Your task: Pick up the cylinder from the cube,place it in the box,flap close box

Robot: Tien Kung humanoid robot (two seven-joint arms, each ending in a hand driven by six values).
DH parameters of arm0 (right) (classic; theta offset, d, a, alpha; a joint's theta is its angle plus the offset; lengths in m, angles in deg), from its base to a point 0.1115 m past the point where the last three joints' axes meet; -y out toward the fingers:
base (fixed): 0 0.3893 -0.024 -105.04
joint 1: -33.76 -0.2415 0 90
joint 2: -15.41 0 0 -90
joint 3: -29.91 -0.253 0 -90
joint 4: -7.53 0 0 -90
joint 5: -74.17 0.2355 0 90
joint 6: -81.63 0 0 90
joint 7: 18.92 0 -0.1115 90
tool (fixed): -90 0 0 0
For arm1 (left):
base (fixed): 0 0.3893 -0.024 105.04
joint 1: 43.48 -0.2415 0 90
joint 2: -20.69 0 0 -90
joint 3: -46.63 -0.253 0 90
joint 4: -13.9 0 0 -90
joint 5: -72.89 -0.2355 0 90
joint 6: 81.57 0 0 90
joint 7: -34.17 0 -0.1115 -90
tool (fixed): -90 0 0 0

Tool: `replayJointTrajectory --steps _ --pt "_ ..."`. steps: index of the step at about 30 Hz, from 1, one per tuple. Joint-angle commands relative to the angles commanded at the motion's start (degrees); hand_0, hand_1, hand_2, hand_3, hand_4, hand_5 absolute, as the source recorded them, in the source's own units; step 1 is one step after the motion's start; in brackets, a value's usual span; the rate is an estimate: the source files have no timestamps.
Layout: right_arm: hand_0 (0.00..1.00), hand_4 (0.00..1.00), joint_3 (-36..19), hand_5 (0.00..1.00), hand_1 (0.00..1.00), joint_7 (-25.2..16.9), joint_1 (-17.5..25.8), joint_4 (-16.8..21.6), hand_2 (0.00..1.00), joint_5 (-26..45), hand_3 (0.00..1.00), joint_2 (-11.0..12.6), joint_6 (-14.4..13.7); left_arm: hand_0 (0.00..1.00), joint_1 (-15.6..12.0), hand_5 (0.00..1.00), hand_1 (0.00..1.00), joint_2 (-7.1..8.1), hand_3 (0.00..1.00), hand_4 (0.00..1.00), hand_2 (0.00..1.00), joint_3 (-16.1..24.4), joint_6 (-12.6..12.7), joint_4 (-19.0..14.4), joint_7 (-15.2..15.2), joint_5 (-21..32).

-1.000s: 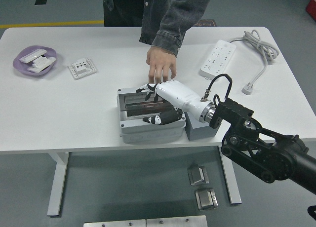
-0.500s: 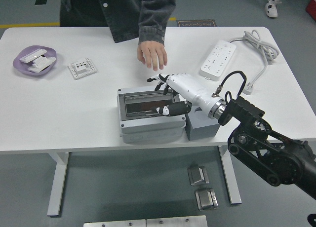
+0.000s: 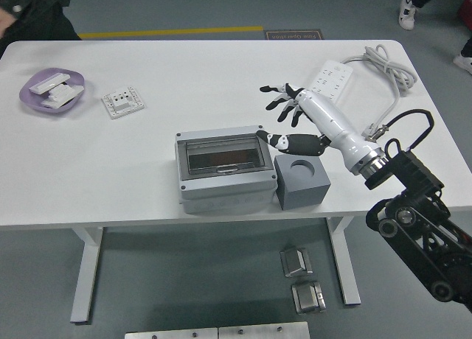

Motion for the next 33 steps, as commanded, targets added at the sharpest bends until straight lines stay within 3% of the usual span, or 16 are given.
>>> replayJointTrajectory --steps 8,9,14,15,20,21,26,27,33 --pt "0.336 0.804 -8.7 0.374 0.464 -1.5 6.7 0.0 0.638 5.1 0.83 -2.3 0.5 0.822 -0.6 0.477 0.811 -0.14 0.838 0.725 0.777 -0.2 0.1 0.0 0.1 0.5" --pt "0.452 0.803 -9.1 0.374 0.575 -1.7 7.0 -0.2 0.653 5.8 0.813 -2.5 0.6 0.822 -0.7 0.477 0.811 -0.2 0.838 0.725 0.777 -0.2 0.1 0.0 0.1 0.6" --pt "0.452 0.803 -9.1 0.374 0.575 -4.6 8.0 -3.1 0.653 12.7 0.813 -3.0 1.8 0.822 -0.9 0.477 0.811 -0.54 0.838 0.725 0.777 -0.3 0.1 0.0 0.0 0.9" --pt "0.659 0.815 -8.8 0.384 0.714 -5.3 8.1 -3.8 0.734 14.4 0.819 -3.2 2.1 0.822 -0.9 0.477 0.811 -0.61 0.838 0.725 0.777 -0.3 0.1 0.0 0.1 0.9" --pt "0.659 0.815 -5.5 0.384 0.714 -9.0 8.7 -7.1 0.734 25.2 0.819 -4.1 3.1 0.822 -1.0 0.477 0.811 -0.73 0.838 0.725 0.777 -0.2 0.2 0.0 0.1 0.9" --pt "0.876 0.902 -4.8 0.496 0.849 -9.6 8.8 -7.4 0.864 27.5 0.84 -4.3 3.2 0.822 -1.0 0.477 0.811 -0.73 0.838 0.725 0.777 -0.2 0.2 0.0 0.2 0.9" --pt "0.876 0.902 -3.3 0.496 0.849 -11.2 9.2 -8.1 0.864 36.3 0.84 -5.2 3.2 0.822 -0.9 0.477 0.811 -0.9 0.838 0.725 0.777 -0.3 0.2 0.0 0.1 1.0" --pt "0.932 0.98 -3.1 0.626 0.894 -11.4 9.2 -8.1 0.907 37.9 0.873 -5.2 3.2 0.822 -0.9 0.477 0.811 -0.94 0.838 0.725 0.777 -0.3 0.1 0.0 0.1 1.1" --pt "0.942 0.979 -2.4 0.655 0.902 -11.9 9.2 -8.5 0.904 45.3 0.874 -4.9 3.4 0.822 -0.8 0.477 0.811 -1.03 0.838 0.725 0.777 -0.4 0.1 0.0 0.0 1.3"
